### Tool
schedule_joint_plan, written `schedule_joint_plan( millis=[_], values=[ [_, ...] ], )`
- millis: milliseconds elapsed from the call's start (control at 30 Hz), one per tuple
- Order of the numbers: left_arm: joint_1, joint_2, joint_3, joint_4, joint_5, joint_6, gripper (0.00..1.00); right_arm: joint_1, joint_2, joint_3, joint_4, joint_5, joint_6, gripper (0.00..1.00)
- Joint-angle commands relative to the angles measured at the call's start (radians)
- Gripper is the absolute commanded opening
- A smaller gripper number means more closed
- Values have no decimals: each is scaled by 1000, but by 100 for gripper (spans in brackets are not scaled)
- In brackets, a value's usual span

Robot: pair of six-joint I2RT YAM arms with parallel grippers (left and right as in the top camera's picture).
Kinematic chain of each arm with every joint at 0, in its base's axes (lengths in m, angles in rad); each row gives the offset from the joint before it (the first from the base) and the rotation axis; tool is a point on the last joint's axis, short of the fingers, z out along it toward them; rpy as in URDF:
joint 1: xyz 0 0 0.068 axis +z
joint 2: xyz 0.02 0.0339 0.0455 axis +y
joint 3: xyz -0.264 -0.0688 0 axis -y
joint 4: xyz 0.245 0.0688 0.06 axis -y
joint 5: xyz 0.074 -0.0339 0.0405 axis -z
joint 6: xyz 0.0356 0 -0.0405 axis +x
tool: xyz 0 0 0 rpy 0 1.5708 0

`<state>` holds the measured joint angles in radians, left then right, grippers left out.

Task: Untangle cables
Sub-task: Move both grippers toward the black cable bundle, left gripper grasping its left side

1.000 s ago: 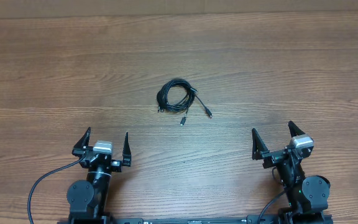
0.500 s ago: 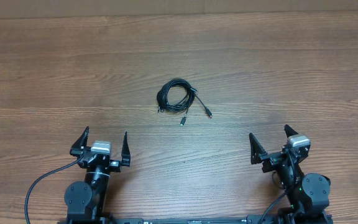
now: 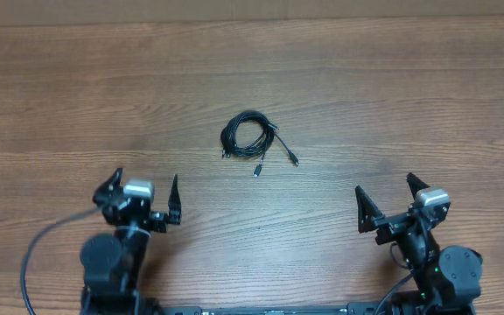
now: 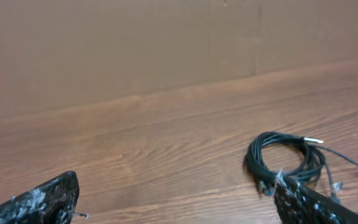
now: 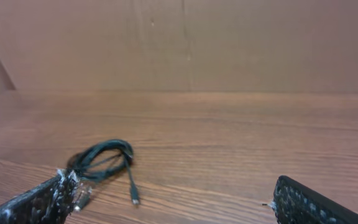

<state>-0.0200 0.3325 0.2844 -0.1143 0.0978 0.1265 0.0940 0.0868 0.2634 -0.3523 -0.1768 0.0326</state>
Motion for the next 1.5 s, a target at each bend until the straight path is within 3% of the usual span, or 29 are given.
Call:
schedule_joint_plan(
  millis=[0,233,333,533,667,800,833,967,1100,1233,1467],
  values=[
    [-6,187,172,-34,76,-15,100,8,104,116,-3,-27,49,100],
    [-7,594,613,-352,140,-15,100,8,404,403,-119,-27,72,100],
    [-7,814,884,-573,147,-15,100,8,586,605,-254,-37,72,100],
    [-8,1067,1188,-806,272,-19,100,8,863,949,-532,-83,71,100],
    [-7,1139,1226,-816,391,-40,100,8,1004,1109,-642,-94,72,100],
    [-9,1198,1226,-808,491,-69,96,8,1072,1135,-642,-185,71,100],
    [-15,1224,1226,-809,468,-102,86,8,1083,1135,-643,-184,71,100],
    [-72,1334,1226,-818,267,-287,71,8,1112,1135,-645,-183,72,87],
    [-149,1443,1226,-807,97,-462,66,8,1131,1135,-653,-180,92,80],
    [-217,1527,1226,-779,3,-555,59,8,1148,1135,-653,-180,119,75],
    [-288,1655,1226,-708,-107,-627,46,8,1177,1135,-653,-181,129,68]
  ],
)
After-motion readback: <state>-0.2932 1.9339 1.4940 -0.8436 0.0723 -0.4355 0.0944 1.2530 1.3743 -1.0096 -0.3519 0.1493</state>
